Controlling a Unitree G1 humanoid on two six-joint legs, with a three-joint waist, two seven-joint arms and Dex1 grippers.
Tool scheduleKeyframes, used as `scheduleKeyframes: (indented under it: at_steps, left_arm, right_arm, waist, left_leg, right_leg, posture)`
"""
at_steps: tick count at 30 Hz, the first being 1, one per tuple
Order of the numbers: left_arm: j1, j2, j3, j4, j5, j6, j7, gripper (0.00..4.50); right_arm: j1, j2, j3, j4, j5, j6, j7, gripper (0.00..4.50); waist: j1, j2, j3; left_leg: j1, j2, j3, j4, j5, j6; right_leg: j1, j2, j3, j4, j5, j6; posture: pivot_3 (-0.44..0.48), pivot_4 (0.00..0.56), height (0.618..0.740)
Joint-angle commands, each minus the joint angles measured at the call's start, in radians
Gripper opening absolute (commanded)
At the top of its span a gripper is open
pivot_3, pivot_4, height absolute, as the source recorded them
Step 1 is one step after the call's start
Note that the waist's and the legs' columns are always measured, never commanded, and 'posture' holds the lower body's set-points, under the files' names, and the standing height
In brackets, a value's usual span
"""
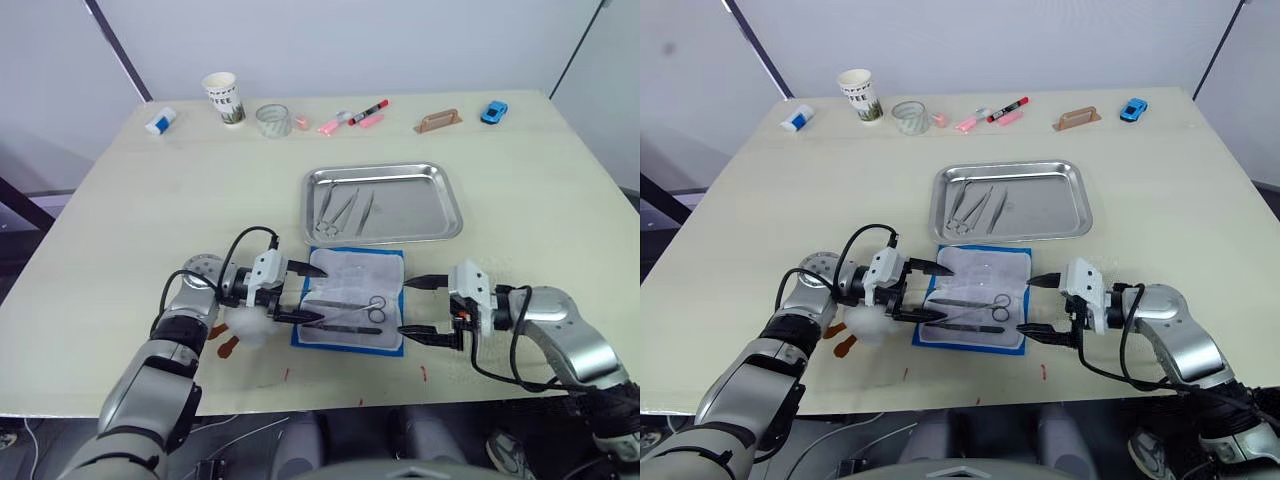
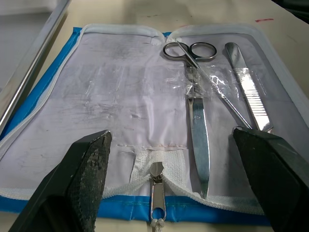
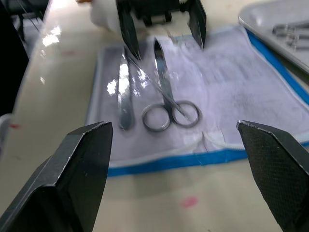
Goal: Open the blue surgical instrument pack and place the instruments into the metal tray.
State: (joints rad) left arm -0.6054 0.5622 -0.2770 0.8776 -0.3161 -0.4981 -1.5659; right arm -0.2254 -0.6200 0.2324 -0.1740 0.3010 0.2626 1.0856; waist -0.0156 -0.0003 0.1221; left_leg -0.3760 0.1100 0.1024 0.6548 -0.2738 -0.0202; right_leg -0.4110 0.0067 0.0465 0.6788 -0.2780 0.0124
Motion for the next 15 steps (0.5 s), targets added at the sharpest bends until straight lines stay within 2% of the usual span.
scheduleKeyframes:
  at_steps: [1, 15]
  left_arm:
    - [0.055, -0.009, -0.072, 0.070, 0.080, -0.007, -0.048, 4.27]
    - [0.059, 0.002, -0.096, 0.056, 0.074, -0.005, -0.048, 4.27]
  right_arm:
    - [-0.037, 0.025, 0.022, -0.040, -0.023, 0.029, -0.034, 4.50]
    - [-0.094, 0.027, 0.113, -0.125, -0.107, 0.189, -0.090, 4.50]
  waist:
    - [0.001, 0.000, 0.000]
    - [0.001, -0.001, -0.003]
  left_leg:
    - [0.000, 0.000, 0.000, 0.000, 0.000, 0.000]
    - [0.000, 0.000, 0.002, 0.000, 0.000, 0.001]
  right_leg:
    - [0.000, 0.000, 0.000, 0.000, 0.000, 0.000]
    - [0.000, 0.000, -0.001, 0.000, 0.000, -0.001]
  posture:
    - [0.000, 0.150, 0.740]
    - [0.000, 0.150, 0.740]
